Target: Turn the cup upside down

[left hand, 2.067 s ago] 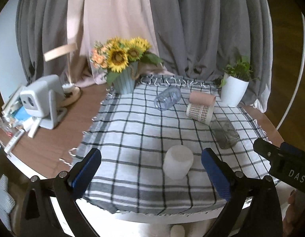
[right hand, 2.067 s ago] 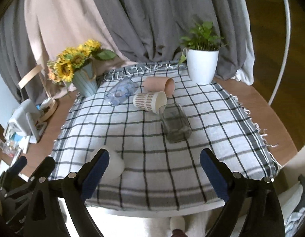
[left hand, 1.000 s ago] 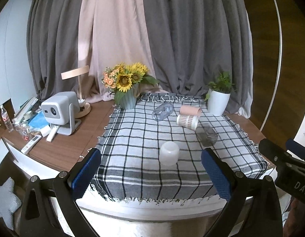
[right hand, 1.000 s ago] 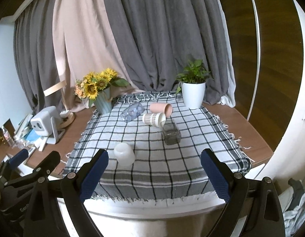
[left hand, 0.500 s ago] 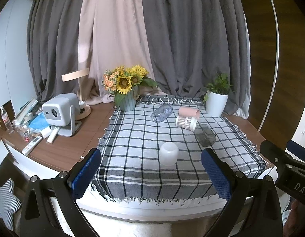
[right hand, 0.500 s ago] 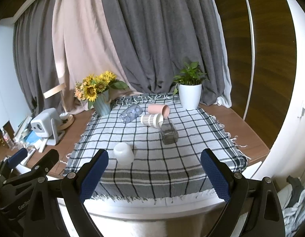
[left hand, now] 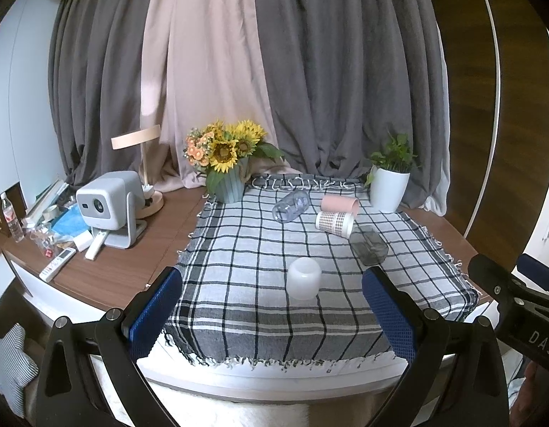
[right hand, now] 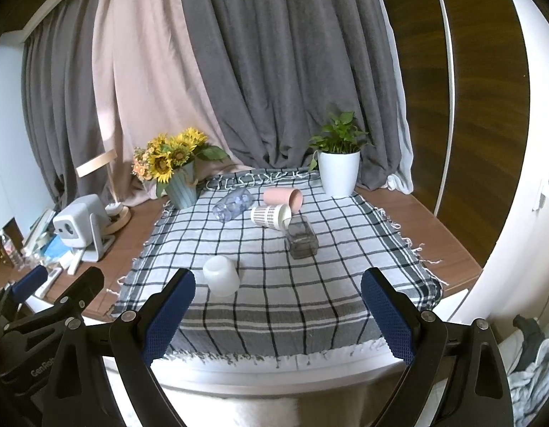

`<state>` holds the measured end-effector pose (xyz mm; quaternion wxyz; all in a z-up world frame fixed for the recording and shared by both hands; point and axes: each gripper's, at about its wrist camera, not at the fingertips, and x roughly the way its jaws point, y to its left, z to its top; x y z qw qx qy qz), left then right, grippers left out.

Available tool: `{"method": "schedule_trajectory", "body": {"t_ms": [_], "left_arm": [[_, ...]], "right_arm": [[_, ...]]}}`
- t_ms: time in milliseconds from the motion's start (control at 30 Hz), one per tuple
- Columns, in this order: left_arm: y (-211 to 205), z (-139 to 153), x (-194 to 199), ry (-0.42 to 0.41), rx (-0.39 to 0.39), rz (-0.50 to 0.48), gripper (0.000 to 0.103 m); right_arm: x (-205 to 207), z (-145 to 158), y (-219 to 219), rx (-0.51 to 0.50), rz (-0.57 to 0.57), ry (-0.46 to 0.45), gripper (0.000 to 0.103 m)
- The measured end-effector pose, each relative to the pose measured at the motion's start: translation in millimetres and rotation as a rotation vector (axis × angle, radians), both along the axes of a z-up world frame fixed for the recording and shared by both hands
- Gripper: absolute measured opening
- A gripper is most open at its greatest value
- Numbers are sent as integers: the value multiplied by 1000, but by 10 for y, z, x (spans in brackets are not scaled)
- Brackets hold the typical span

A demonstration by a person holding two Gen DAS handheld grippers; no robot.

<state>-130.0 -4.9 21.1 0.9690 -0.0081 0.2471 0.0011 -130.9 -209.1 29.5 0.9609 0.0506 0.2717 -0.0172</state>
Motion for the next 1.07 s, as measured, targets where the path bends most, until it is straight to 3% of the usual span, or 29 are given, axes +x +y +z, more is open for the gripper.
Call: {"method": "schedule_trajectory", "body": {"t_ms": [1067], "left_arm": [[-7,8,1,-4,2,-5,103]], "right_arm": [[6,-14,-6,0,-5,1,95]]}}
